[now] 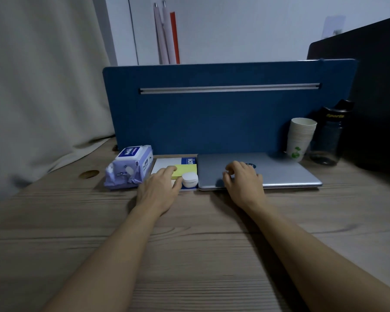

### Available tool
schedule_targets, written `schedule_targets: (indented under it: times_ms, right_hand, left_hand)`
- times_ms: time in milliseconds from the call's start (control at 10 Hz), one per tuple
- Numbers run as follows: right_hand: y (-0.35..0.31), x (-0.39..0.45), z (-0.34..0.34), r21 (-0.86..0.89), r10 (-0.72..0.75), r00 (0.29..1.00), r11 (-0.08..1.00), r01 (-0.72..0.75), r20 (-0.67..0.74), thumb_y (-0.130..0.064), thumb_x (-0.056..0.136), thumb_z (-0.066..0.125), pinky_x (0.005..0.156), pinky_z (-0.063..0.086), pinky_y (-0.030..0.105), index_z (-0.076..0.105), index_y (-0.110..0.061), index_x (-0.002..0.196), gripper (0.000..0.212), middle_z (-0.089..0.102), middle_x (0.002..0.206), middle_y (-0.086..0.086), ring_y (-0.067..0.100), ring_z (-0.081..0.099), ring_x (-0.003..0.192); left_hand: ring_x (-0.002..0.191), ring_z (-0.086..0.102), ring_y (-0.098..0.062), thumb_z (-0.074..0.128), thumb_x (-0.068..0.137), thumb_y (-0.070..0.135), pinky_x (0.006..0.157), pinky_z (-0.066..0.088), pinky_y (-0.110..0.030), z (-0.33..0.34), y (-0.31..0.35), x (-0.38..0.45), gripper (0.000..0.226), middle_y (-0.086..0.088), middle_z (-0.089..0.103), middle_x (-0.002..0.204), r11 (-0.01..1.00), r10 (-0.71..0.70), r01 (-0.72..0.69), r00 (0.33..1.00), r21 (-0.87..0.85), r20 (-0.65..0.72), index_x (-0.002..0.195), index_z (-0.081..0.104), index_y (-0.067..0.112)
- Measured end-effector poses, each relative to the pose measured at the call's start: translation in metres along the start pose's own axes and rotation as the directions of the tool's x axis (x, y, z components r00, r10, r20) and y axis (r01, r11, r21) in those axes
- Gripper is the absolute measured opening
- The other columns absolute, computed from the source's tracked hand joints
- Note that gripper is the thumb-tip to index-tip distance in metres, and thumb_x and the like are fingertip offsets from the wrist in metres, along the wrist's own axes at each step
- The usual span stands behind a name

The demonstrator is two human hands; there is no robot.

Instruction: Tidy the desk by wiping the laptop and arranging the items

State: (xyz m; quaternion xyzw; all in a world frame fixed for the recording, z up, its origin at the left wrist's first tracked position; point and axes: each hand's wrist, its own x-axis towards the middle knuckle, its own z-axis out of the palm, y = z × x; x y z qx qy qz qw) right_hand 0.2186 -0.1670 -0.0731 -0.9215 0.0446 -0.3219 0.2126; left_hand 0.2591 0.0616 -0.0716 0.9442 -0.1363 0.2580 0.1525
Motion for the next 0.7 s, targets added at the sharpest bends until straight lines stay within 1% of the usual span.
schedule_targets:
  times_ms: [100, 200, 300, 500, 600, 700]
  right_hand:
    - [0.003, -0.006, -0.005, 0.012, 0.024, 1.000, 1.000, -0.024, -0.009, -0.033, 0.097, 0.047, 0.084, 0.032, 0.040, 0.059, -0.020, 0.107, 0.020, 0.063, 0.112, 0.000, 0.025, 0.051, 0.107]
    - [0.005, -0.005, -0.003, 0.011, 0.027, 1.000, 1.000, -0.027, -0.016, -0.034, 0.097, 0.047, 0.081, 0.029, 0.037, 0.058, -0.021, 0.105, 0.019, 0.062, 0.111, -0.001, 0.024, 0.051, 0.106]
    - [0.007, -0.001, 0.000, -0.004, 0.014, 1.000, 1.000, -0.014, -0.012, -0.035, 0.097, 0.047, 0.080, 0.028, 0.036, 0.058, -0.022, 0.106, 0.020, 0.062, 0.110, 0.000, 0.024, 0.051, 0.106]
    - [0.006, -0.001, -0.001, 0.004, 0.020, 1.000, 1.000, -0.020, -0.001, -0.035, 0.097, 0.047, 0.082, 0.032, 0.038, 0.058, -0.021, 0.107, 0.021, 0.062, 0.111, 0.000, 0.024, 0.051, 0.106]
    - [0.005, -0.006, -0.008, 0.046, 0.038, 0.999, 0.998, -0.039, 0.021, -0.035, 0.097, 0.048, 0.084, 0.038, 0.039, 0.058, -0.019, 0.108, 0.022, 0.062, 0.112, 0.002, 0.025, 0.053, 0.106]
    - [0.003, -0.020, -0.020, 0.076, 0.030, 0.999, 0.997, -0.033, 0.044, -0.032, 0.096, 0.050, 0.089, 0.045, 0.043, 0.060, -0.015, 0.113, 0.026, 0.064, 0.114, 0.005, 0.026, 0.056, 0.107]
  left_hand:
    - [0.114, 0.056, -0.024, 0.039, 0.094, 0.056, 0.084, 0.045, -0.039, -0.004, 0.007, -0.004, 0.047, 0.003, 0.060, 0.130, 0.999, 0.050, -0.050, 0.999, 0.000, 0.022, 0.131, 0.049, 0.029]
    - [0.116, 0.055, -0.021, 0.040, 0.094, 0.059, 0.088, 0.041, -0.039, -0.001, 0.011, 0.000, 0.047, 0.007, 0.060, 0.130, 0.994, 0.104, -0.105, 0.994, 0.042, 0.036, 0.130, 0.049, 0.031]
    - [0.117, 0.054, -0.021, 0.041, 0.095, 0.055, 0.085, 0.039, -0.039, 0.004, 0.011, 0.006, 0.041, 0.008, 0.060, 0.129, 0.990, 0.133, -0.135, 0.990, 0.048, 0.050, 0.128, 0.050, 0.031]
    - [0.118, 0.053, -0.024, 0.040, 0.099, 0.047, 0.089, 0.043, -0.040, 0.004, 0.011, 0.005, 0.042, 0.004, 0.059, 0.134, 0.989, 0.148, -0.149, 0.988, 0.012, 0.050, 0.135, 0.049, 0.028]
    - [0.119, 0.052, -0.024, 0.042, 0.099, 0.046, 0.092, 0.044, -0.040, -0.006, 0.011, -0.005, 0.046, 0.002, 0.057, 0.136, 0.990, 0.138, -0.136, 0.989, -0.025, 0.061, 0.139, 0.047, 0.025]
    - [0.117, 0.053, -0.023, 0.044, 0.098, 0.045, 0.092, 0.044, -0.039, -0.016, 0.018, -0.023, 0.046, 0.003, 0.057, 0.136, 0.992, 0.118, -0.117, 0.993, -0.048, 0.030, 0.138, 0.049, 0.024]
